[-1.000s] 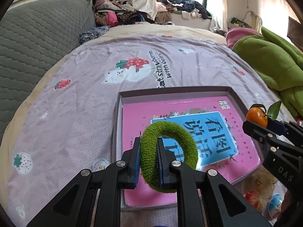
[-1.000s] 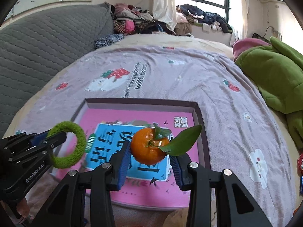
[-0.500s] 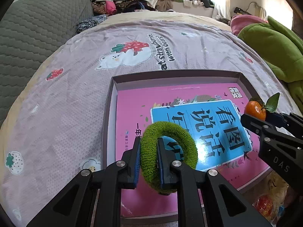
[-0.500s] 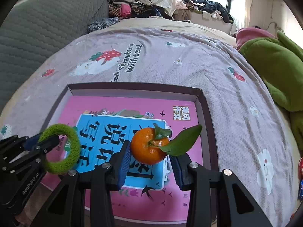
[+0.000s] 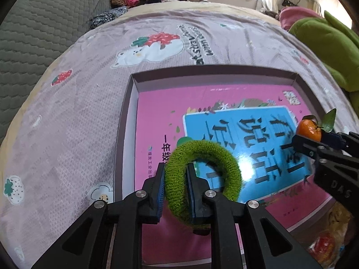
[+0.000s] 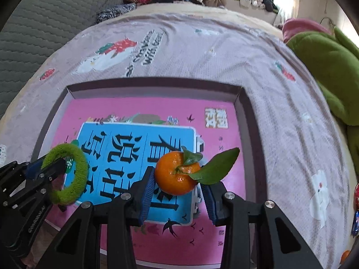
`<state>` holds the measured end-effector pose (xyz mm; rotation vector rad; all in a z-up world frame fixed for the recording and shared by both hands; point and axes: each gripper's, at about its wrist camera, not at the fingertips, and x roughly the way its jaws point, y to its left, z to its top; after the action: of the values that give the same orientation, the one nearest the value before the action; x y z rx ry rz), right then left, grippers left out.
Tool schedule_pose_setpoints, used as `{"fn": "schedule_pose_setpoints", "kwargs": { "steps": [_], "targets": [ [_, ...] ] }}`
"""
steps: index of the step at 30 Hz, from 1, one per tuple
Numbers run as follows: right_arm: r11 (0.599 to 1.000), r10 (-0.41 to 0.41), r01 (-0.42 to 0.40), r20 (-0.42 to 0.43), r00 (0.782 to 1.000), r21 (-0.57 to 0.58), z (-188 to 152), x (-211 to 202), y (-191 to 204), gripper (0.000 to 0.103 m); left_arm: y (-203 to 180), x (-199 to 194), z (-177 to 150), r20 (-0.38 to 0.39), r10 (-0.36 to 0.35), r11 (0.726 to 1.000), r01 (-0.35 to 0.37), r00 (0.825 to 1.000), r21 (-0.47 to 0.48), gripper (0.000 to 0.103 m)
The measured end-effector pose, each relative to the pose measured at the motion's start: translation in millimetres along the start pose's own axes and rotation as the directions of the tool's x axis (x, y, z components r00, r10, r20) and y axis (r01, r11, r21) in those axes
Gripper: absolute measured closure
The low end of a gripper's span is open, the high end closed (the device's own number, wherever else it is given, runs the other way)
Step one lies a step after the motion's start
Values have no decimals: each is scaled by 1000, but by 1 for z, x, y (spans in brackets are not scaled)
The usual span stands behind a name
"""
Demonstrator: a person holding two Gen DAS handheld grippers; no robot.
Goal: Organize objects
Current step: 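Carry the green ring and mandarin with both grippers over the tray, then lower and release the ring and mandarin onto the pink book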
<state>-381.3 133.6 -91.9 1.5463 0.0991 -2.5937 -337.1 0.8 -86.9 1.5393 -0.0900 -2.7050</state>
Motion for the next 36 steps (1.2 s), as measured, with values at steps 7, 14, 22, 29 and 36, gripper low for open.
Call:
{"fn": "schedule_pose_setpoints", "kwargs": {
  "steps": [7,14,22,29,36],
  "targets": [
    [1000,-4,4,-48,999,-3,-4,9,0,62,2,1,-1,-18,0,1000,0,1000,-4,77],
    [1000,-12,12,-14,1000,-25,0,-6,3,61,6,-18,-1,11,-4,1000,5,1000,-22,68],
    [999,-23,25,54,998,-36,5,-34,6,56,2,-53,-2,72,-4,1000,4,997,-7,50],
    [999,-17,22,109,994,-46,1,-69,9,55,2,-85,-6,115,-1,1000,3,993,-11,48],
    [997,-8,22,190,982,-69,-10,-118,14,55,4,-125,-14,172,6,1000,-3,985,-19,48]
  ]
}}
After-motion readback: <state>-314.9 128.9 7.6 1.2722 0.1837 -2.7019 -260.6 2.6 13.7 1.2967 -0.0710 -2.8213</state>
